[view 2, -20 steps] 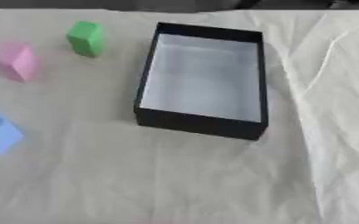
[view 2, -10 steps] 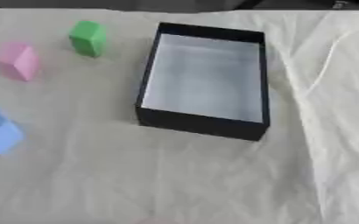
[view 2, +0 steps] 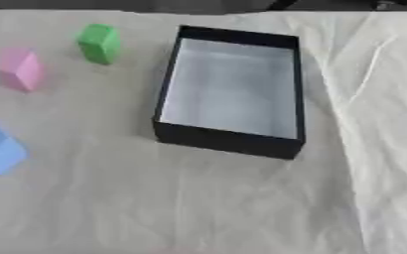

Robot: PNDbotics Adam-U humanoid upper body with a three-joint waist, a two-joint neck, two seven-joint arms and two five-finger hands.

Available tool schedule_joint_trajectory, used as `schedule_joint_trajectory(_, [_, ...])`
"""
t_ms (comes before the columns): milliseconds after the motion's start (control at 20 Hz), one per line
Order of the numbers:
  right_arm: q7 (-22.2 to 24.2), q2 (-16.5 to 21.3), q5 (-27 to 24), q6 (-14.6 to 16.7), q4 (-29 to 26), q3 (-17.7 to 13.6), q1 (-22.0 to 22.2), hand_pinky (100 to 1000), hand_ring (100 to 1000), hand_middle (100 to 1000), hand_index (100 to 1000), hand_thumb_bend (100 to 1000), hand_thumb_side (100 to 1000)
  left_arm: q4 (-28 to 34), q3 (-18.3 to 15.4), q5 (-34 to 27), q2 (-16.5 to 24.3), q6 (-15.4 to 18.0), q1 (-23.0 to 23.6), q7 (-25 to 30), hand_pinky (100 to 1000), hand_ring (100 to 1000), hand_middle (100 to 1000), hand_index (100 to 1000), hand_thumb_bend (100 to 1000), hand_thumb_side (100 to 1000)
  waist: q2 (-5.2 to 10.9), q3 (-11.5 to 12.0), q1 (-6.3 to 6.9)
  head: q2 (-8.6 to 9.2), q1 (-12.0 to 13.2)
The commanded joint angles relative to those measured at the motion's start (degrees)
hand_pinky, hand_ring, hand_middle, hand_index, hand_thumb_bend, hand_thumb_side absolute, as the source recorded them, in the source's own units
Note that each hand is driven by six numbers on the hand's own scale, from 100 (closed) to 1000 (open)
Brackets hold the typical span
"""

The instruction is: Pick up objects on the table and place them in the box.

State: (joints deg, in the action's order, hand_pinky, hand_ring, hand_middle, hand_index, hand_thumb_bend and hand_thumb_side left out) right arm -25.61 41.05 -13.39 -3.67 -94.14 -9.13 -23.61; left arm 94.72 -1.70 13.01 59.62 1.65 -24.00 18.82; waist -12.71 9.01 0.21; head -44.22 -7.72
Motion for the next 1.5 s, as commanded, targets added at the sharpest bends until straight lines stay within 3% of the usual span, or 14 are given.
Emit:
schedule_joint_trajectory(50, [0.24, 1.62, 0.31, -0.13, -0.54, -0.23, -0.50, 883, 810, 840, 864, 100, 767, 1.55, 0.26, 2.54, 3.74, -1.22, -1.01, 10.67, 862, 832, 857, 921, 623, 543, 0.61, 0.04, 0.83, 0.10, -0.01])
schedule_joint_trajectory(100, [0.29, 1.62, 0.31, -0.16, -0.52, -0.20, -0.50, 883, 809, 840, 864, 100, 768, 1.52, 0.47, 3.09, 3.89, -1.61, -1.28, 12.87, 868, 839, 863, 919, 650, 488, 0.65, 0.02, 0.85, 0.10, 0.06])
schedule_joint_trajectory(150, [0.32, 1.59, 0.30, -0.18, -0.50, -0.17, -0.53, 883, 809, 839, 863, 100, 770, 1.49, 0.76, 3.94, 3.98, -1.72, -1.56, 14.67, 879, 849, 860, 901, 695, 359, 0.69, -0.04, 0.87, 0.10, 0.13])
schedule_joint_trajectory(200, [0.33, 1.56, 0.28, -0.20, -0.47, -0.14, -0.54, 883, 809, 839, 863, 100, 770, 1.42, 1.00, 4.83, 3.96, -1.58, -1.84, 16.01, 879, 849, 860, 901, 695, 359, 0.71, -0.07, 0.88, 0.10, 0.16])
schedule_joint_trajectory(250, [0.35, 1.54, 0.27, -0.22, -0.46, -0.12, -0.55, 883, 808, 838, 865, 100, 770, 1.20, 1.33, 5.62, 3.92, -1.25, -2.10, 17.01, 885, 844, 835, 881, 730, 170, 0.71, -0.12, 0.88, 0.10, 0.18])
schedule_joint_trajectory(350, [0.41, 1.47, 0.27, -0.27, -0.43, -0.01, -0.63, 882, 807, 837, 866, 100, 771, -0.20, 2.25, 7.32, 3.72, -0.36, -2.93, 18.73, 885, 841, 825, 872, 750, 100, 0.71, -0.29, 0.88, 0.10, 0.29])
schedule_joint_trajectory(950, [0.76, 0.95, 0.43, -0.60, 0.19, 0.43, -0.74, 884, 804, 835, 865, 100, 779, -12.91, 7.95, 12.85, -1.24, 5.85, -13.27, 19.74, 875, 835, 813, 857, 735, 100, 0.70, -1.12, 0.67, 0.10, 1.27])
schedule_joint_trajectory(1500, [1.64, 0.44, 0.41, -0.68, 0.72, 1.00, -1.09, 886, 803, 834, 867, 100, 786, -18.93, 12.61, 13.76, -6.88, 8.34, -22.73, 23.97, 872, 832, 817, 868, 749, 100, 0.90, -1.85, 0.64, 0.10, 1.00])
